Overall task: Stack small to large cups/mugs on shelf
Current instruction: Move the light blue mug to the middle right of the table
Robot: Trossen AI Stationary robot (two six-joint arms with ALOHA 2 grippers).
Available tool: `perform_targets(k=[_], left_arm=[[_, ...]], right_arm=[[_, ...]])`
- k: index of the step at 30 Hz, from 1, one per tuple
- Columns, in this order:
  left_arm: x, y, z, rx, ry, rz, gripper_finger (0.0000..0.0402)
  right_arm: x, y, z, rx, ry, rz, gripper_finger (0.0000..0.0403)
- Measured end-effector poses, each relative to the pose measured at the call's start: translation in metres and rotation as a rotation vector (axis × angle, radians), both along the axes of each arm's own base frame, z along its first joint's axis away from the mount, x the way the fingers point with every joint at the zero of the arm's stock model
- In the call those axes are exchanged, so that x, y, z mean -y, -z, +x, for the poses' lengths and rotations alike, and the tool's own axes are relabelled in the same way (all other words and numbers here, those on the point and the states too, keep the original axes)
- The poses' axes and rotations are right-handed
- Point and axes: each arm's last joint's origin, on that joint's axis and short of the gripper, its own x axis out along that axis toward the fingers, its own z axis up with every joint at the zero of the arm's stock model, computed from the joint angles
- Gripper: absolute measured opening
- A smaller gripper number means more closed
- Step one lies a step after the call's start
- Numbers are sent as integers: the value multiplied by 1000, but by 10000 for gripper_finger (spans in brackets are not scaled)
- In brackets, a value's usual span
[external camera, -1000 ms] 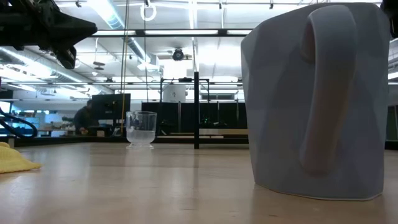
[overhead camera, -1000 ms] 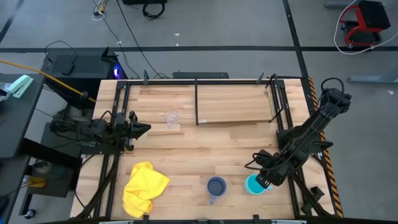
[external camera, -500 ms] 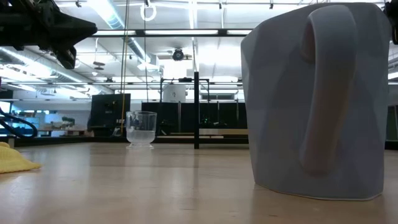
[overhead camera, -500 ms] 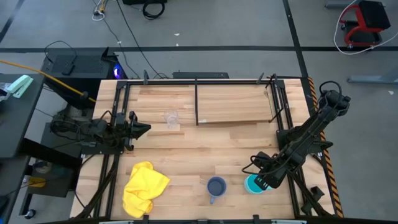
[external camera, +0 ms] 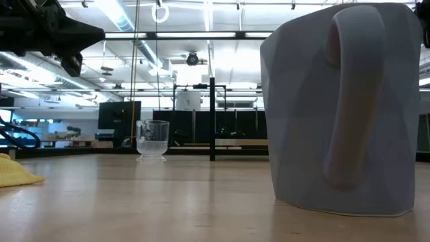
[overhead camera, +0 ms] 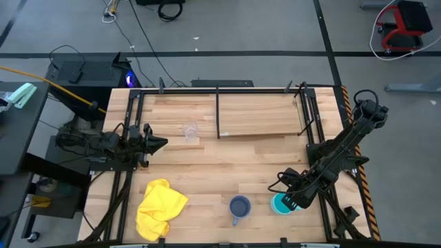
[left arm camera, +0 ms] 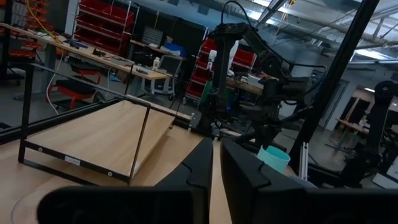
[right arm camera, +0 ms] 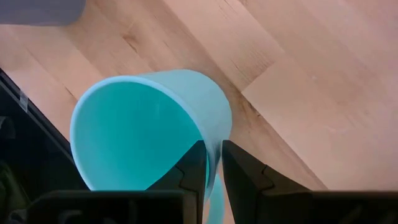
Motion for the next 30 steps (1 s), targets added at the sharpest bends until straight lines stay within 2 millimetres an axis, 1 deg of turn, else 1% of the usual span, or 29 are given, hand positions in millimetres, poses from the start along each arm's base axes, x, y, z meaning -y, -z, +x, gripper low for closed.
perform_targets(k=[8,16,20,25,30], left_arm=[[0,0,0,-5,0,6,30],[0,0,0,-6,-1,8,35],[0,0,0,-5,0,3,28],[0,0,0,-5,0,2,23],[0,0,0,-5,0,1,28]], right_arm=[[0,0,0,-8,48,9,55],[1,1,0,3,73,-6,9],[2,1,1,39,98,-34,12],[6,0,5,75,152,-63,7],[15,0,5,26,230,-109,5]])
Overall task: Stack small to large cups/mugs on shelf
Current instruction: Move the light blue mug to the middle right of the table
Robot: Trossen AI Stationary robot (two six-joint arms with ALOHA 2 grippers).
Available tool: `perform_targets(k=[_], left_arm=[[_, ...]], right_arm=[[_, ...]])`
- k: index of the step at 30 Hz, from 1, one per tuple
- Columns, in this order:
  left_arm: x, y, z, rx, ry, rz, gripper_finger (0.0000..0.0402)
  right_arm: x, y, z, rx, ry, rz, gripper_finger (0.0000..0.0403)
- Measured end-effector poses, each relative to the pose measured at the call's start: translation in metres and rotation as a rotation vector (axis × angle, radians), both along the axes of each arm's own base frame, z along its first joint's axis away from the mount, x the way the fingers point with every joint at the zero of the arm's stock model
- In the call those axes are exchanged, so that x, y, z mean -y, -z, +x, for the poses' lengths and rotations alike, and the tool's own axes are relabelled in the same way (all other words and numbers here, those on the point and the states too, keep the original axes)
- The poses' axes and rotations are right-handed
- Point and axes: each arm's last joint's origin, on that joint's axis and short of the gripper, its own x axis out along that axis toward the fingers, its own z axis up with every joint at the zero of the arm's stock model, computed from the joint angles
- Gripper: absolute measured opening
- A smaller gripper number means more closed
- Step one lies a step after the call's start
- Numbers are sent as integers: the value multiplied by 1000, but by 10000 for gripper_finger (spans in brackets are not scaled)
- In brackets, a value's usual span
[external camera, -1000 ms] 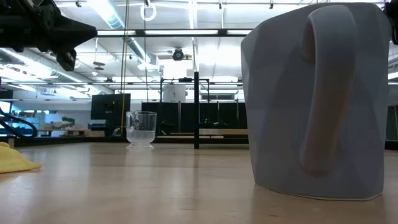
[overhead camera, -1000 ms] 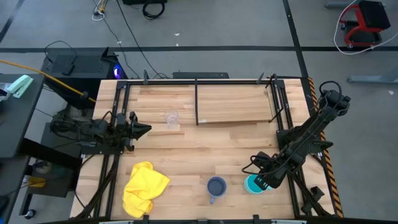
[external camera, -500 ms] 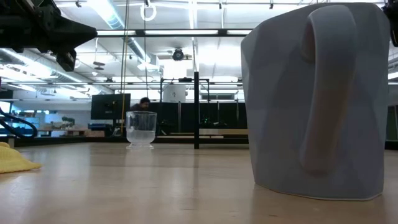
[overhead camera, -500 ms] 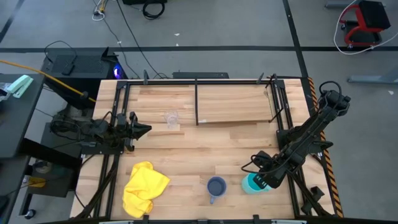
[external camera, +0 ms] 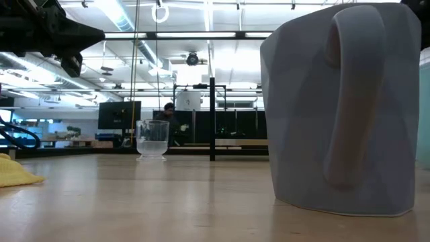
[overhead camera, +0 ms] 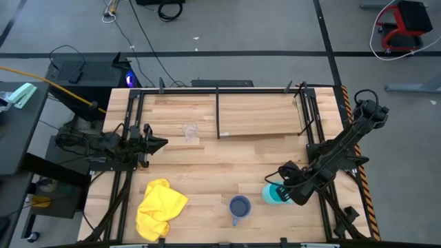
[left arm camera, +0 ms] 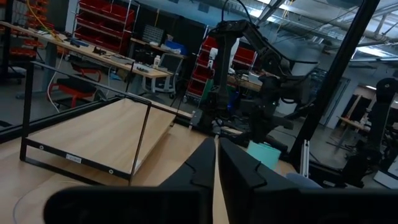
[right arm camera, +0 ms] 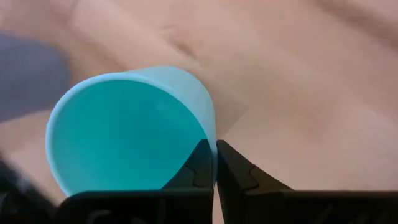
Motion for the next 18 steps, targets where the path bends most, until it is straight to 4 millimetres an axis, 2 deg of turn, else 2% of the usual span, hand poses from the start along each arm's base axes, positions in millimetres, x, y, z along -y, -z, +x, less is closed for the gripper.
perform_targets(k=[4,9,12,15,18], left_arm=[[0,0,0,0,0,0,29],[0,0,0,0,0,0,21],[0,0,0,0,0,0,18],[0,0,0,-1,0,0,21],[0,1,0,-6,0,2,25]], right_arm=[[5,-19,-4,-79,65,-61,5],[10,-61,-9,-151,145,-128,5],[14,-79,-13,-179,214,-154,5],[18,-87,-18,-213,248,-188,5],[20,-85,-18,-229,263,-204,5]])
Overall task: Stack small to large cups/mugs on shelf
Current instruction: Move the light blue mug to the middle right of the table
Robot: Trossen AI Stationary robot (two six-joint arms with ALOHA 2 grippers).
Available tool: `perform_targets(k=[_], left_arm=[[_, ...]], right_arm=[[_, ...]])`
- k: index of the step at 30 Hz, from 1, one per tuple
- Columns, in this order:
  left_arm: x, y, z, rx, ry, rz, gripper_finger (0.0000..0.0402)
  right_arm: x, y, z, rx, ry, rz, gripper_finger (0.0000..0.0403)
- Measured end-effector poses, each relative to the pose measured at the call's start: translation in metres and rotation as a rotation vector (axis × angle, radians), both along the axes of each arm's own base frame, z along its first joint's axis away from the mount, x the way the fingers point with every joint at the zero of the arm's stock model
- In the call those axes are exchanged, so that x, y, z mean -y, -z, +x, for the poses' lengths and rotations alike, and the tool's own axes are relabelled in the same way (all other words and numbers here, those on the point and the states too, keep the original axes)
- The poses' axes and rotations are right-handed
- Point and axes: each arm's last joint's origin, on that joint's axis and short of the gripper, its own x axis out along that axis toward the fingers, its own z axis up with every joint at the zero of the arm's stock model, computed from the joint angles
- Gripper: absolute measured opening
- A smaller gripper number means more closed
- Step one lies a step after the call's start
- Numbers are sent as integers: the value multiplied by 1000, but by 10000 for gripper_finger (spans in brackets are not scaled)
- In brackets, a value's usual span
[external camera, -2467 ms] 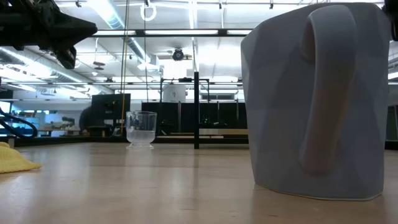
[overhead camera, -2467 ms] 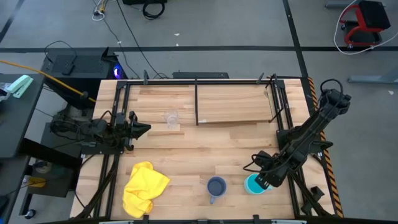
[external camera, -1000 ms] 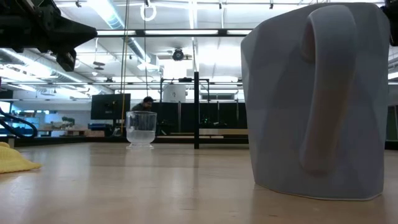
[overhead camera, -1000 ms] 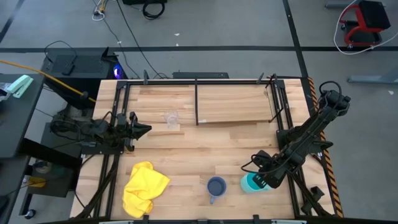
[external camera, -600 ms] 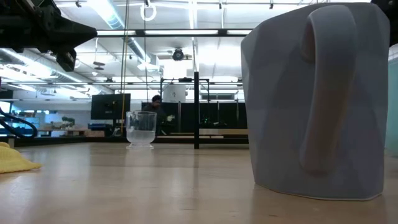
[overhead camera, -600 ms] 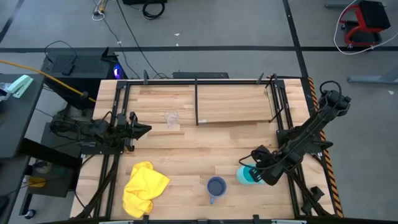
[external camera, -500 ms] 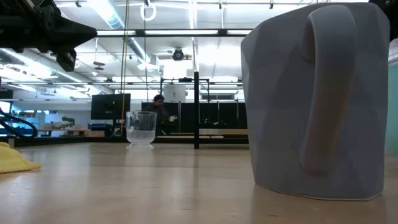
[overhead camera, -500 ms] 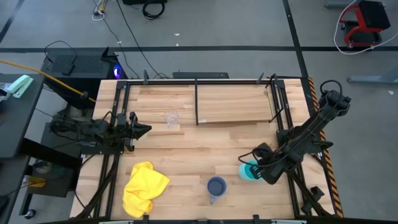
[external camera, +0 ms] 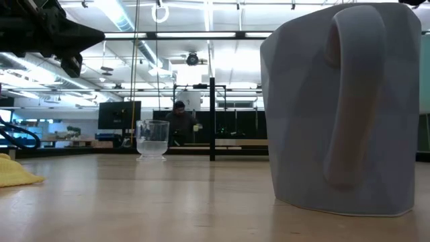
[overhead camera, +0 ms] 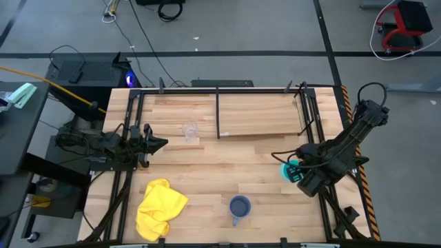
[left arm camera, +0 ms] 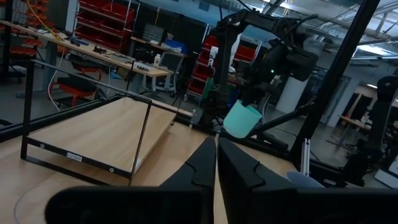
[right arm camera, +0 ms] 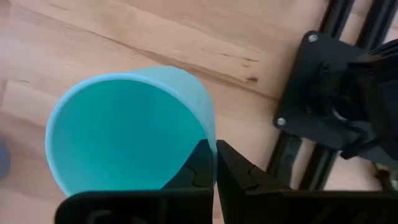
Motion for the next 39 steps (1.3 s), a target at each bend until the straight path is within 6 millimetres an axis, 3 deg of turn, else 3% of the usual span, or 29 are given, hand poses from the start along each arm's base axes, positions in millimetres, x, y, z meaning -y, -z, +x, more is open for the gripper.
perform_targets(k=[13,25,33,39], left_arm=[[0,0,0,1,2,-18,17],[0,0,0,-2,2,-17,26],[0,1,0,-3,2,-17,17],[0,1,0,-2,3,-24,24]], right_arm=[[26,2,25,41,15,-39,5],[60,3,68,211,87,8,5],[59,32,95,105,52,97,6],[60,43,105,80,63,107,6]])
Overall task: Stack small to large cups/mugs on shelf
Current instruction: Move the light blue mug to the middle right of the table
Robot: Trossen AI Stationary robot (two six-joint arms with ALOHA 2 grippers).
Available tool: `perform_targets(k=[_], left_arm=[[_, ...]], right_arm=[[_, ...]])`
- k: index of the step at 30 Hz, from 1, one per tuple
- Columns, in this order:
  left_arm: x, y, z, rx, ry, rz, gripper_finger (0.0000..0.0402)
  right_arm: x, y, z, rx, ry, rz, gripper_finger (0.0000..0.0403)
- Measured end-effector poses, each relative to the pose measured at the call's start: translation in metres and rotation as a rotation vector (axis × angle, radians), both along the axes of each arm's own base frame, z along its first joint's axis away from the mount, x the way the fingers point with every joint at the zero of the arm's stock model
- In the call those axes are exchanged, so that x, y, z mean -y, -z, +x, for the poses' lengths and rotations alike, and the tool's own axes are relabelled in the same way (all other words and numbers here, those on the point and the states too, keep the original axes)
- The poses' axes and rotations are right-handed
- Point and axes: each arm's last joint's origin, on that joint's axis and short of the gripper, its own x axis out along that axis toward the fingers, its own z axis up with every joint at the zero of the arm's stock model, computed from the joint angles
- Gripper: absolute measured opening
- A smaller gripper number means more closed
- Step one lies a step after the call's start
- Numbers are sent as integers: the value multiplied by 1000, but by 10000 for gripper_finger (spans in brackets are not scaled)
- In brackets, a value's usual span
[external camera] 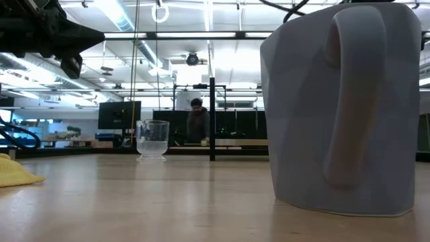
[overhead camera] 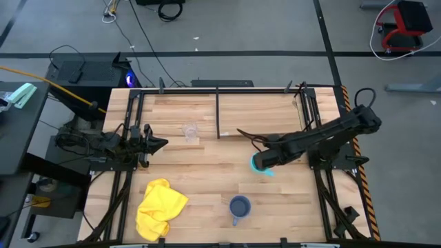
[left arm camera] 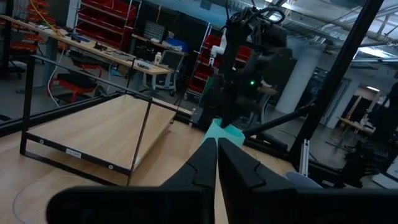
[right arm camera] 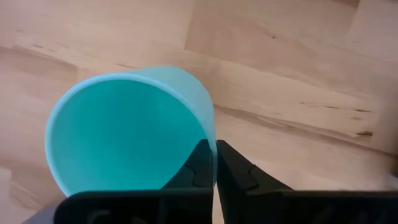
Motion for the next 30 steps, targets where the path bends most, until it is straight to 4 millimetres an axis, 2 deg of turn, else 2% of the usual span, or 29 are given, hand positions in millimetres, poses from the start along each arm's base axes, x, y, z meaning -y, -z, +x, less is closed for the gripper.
perform_targets(k=[8,15,21,30], left_arm=[[0,0,0,3,2,-18,22],[0,2,0,-18,4,-37,18],[0,5,0,-39,5,-56,26],[0,6,0,-46,5,-54,18]], right_arm=[[8,11,7,-40,64,18,7],[14,28,1,-77,83,46,7],[15,27,-2,-32,81,27,13],[15,26,-2,-24,62,29,50]])
